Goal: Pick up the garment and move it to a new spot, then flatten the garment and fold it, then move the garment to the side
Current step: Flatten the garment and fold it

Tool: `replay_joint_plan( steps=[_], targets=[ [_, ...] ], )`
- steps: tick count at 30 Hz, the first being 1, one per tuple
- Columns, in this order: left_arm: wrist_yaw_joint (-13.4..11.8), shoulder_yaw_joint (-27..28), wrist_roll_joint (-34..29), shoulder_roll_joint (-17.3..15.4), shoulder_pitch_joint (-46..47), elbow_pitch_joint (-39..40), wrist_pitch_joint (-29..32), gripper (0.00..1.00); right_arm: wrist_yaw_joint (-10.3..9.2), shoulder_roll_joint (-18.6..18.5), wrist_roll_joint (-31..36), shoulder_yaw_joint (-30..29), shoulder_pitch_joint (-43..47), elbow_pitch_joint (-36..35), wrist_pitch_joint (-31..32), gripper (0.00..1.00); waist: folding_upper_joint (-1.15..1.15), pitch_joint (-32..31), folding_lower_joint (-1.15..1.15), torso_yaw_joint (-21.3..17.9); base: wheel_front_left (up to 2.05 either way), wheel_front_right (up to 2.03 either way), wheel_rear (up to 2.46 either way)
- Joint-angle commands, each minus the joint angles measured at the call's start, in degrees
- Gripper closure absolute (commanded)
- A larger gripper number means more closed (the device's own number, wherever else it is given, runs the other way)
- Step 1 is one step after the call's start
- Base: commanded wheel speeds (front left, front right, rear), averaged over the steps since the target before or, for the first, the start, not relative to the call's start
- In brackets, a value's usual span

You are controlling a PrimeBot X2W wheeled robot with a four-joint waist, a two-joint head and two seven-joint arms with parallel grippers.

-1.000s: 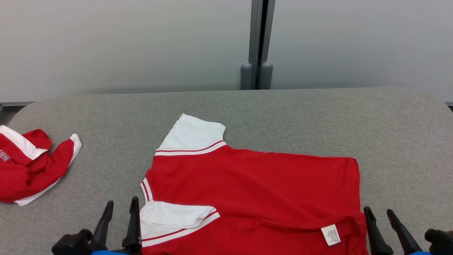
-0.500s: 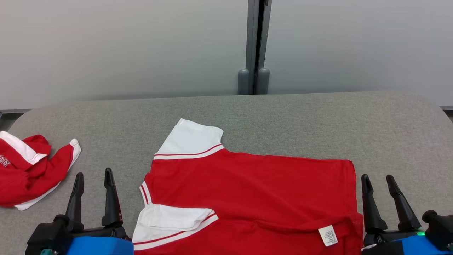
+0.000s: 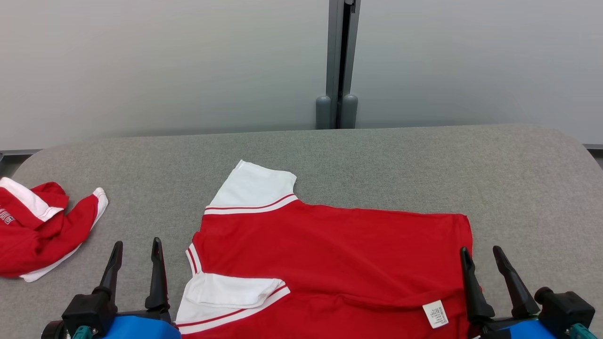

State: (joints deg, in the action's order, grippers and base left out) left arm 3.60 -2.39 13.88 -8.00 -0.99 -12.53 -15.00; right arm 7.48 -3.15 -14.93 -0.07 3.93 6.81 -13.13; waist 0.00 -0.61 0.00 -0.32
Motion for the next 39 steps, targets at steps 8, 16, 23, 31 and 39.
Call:
replay_joint_plan(
  steps=[8, 16, 23, 31, 39],
  targets=[
    [0.86, 1.09, -1.50, 0.50, 0.62, -2.13, -0.25, 0.00, 0.03, 0.23, 0.64, 0.84, 0.98, 1.86, 0.46, 0.00, 0.00, -0.11, 0.00, 0.13, 0.00, 0.00, 0.00],
    [1.43, 1.86, -2.47, 1.10, 1.16, -2.94, -0.25, 0.00, 0.03, 0.25, 0.94, 0.98, 0.51, 2.49, 0.46, 0.00, 0.00, 0.18, 0.00, 0.09, 0.00, 0.00, 0.00],
    [2.22, 1.65, -2.67, 0.40, 6.24, -4.61, -0.25, 0.00, 0.03, -0.20, 2.31, -1.57, -3.57, 1.35, 2.43, 0.00, 0.00, 2.01, 0.00, -0.58, 0.00, 0.00, 0.00],
    [3.69, -1.56, -0.94, -4.33, 23.40, -8.05, 3.38, 0.00, 0.03, -4.64, 1.62, -1.90, -15.21, 0.37, 10.61, 0.00, 0.00, 8.64, 0.00, -2.90, 0.00, 0.00, 0.00],
    [3.88, -8.59, 6.68, -11.38, 42.00, -13.37, 12.45, 0.00, 0.03, -5.70, 2.13, 0.33, -26.96, 1.36, 17.61, 0.00, 0.00, 19.18, 0.00, -7.49, 0.00, 0.00, 0.00]
  ],
)
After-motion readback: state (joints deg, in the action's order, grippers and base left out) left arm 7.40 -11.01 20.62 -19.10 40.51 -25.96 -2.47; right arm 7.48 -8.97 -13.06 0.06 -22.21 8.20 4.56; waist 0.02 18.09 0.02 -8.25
